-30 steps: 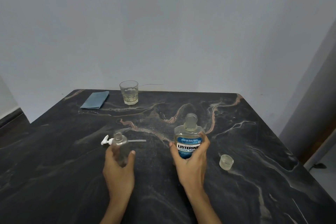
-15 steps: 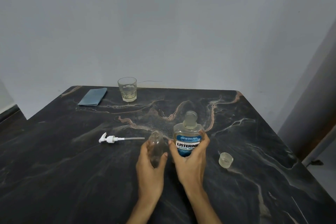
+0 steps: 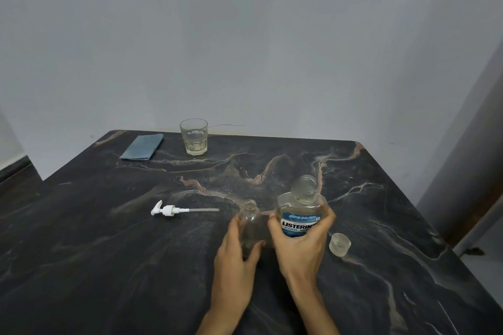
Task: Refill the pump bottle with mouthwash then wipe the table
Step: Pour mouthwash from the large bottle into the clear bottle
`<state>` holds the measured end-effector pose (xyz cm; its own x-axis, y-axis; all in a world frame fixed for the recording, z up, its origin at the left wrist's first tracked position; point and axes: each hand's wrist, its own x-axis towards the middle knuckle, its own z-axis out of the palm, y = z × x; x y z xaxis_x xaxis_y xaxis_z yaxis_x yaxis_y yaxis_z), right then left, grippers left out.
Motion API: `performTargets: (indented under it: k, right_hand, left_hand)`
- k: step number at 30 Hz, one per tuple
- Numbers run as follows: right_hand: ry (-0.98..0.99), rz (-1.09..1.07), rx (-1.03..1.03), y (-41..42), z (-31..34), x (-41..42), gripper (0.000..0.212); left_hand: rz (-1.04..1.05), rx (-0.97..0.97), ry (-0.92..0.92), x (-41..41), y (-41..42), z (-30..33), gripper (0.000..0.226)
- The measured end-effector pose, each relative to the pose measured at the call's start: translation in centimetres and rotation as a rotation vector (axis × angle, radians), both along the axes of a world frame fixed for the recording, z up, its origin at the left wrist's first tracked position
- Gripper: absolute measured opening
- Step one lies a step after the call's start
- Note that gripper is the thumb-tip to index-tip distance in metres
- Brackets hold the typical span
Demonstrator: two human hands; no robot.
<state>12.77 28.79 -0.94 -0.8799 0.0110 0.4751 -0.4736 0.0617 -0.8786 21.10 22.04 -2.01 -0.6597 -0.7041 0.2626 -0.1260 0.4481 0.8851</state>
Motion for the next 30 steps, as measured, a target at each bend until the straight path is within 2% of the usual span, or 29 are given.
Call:
performTargets:
  k: [4, 7, 12, 18, 21, 25, 30]
  right_hand:
    - [0.124, -0.028, 0.052, 1.4, 1.1, -1.0, 0.077]
    - [0.180, -0.001, 0.134, 2.2, 1.8, -2.1, 0.087]
    - [0.224, 0.049, 0.229, 2.3, 2.9, -4.3, 0.087]
    - [0.272, 0.091, 0.196, 2.2, 2.3, -5.7, 0.084]
    - [0.295, 0.051, 0.156, 2.4, 1.9, -5.8, 0.083]
    - [0.425, -0.048, 0.196, 3.0, 1.6, -6.0, 0.088]
    - [0.392, -0.084, 0.143, 3.6, 1.3, -6.0, 0.088]
  left_hand:
    - [-0.007, -0.003, 0.010, -0.1, -0.1, -0.2, 0.063]
    - [-0.005, 0.006, 0.006, -0.3, -0.3, -0.6, 0.063]
    - [-0.066, 0.007, -0.073, -0.2, -0.2, -1.1, 0.076]
    - [-0.075, -0.082, -0.132, -0.3, -0.1, -1.1, 0.075]
    - [-0.076, -0.091, -0.140, -0.3, -0.1, -1.1, 0.075]
    - [-0.069, -0.103, -0.155, -0.4, -0.2, -1.3, 0.074]
    - [-0.067, -0.125, -0.181, -0.3, -0.2, -1.3, 0.072]
